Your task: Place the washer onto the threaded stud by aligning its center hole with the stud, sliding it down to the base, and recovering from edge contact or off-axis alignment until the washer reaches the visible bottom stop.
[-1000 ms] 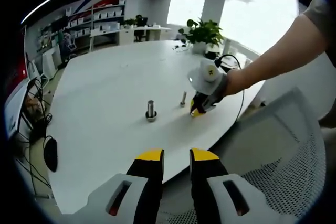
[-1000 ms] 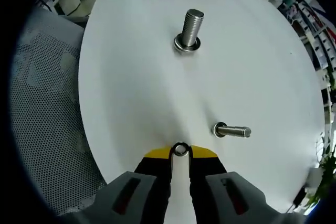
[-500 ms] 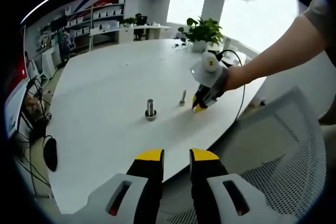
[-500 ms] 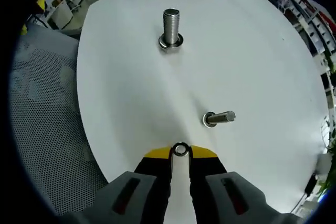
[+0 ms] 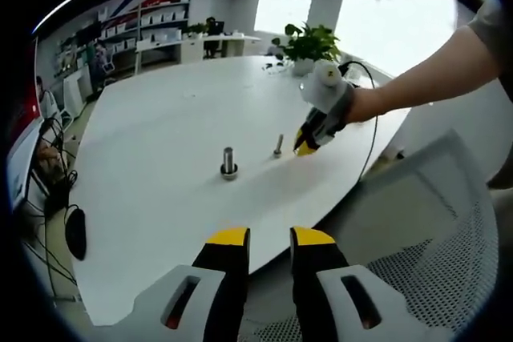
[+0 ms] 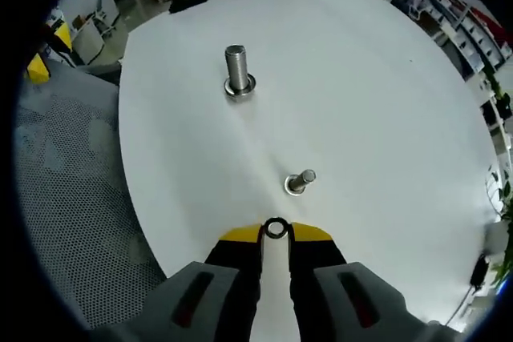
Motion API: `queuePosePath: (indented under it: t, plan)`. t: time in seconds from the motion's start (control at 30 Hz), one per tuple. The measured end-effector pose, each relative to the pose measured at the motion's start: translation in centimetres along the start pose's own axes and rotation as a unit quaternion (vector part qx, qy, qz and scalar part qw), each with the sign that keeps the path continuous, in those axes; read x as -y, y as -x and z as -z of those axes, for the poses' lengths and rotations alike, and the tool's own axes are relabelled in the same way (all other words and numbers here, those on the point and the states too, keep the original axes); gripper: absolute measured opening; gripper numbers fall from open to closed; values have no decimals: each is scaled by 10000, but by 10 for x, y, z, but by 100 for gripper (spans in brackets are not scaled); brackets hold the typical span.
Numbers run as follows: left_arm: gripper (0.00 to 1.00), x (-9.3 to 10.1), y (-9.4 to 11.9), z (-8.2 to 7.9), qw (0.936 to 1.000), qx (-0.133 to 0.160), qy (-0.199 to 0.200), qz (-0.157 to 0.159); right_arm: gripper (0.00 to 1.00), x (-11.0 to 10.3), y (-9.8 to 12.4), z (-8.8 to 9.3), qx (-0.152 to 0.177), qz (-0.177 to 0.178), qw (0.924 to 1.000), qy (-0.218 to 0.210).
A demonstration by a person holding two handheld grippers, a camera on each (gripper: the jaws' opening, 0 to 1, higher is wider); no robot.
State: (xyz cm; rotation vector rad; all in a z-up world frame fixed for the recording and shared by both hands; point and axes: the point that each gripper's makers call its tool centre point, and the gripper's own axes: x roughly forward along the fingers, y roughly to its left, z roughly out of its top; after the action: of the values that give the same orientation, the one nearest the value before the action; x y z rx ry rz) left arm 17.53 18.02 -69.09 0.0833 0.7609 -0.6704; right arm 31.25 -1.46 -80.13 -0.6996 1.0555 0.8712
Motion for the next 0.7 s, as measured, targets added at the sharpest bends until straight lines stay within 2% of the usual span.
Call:
queuePosePath:
  t: [0.17, 0.47, 0.7]
  plan:
    - [18, -1, 0, 1, 10000, -17, 25, -18, 13, 7, 7, -10, 135, 64, 9999, -7]
    - [20, 1, 0, 0, 10000, 6, 50, 20, 13, 9, 12, -16, 236, 81, 9996, -97]
    - [20, 0, 1, -1, 10000, 43, 54, -18, 13, 13, 17, -27, 377, 79, 9991, -176]
